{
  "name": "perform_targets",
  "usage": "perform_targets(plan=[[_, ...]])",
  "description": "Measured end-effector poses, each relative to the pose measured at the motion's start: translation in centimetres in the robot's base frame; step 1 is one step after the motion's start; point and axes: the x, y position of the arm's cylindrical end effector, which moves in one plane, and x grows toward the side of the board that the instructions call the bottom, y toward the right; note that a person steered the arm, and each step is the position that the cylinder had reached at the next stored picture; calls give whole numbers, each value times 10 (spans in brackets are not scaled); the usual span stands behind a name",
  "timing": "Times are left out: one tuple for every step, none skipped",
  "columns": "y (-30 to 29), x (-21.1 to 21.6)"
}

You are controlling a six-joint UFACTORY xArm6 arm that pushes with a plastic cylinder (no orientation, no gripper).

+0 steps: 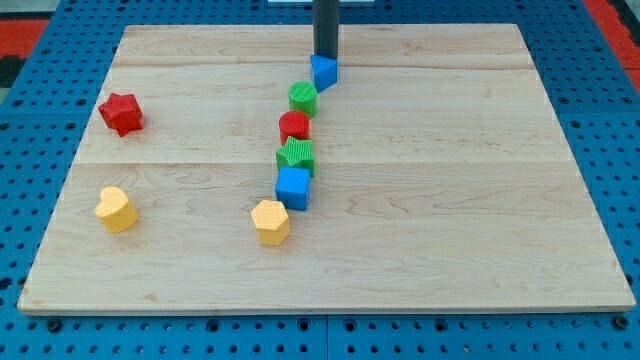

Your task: Place the blue triangle above the green circle

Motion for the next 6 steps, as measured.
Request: perform_targets(plan=[[-5,3],[50,6],[94,21],[44,21],[25,21],[29,38]])
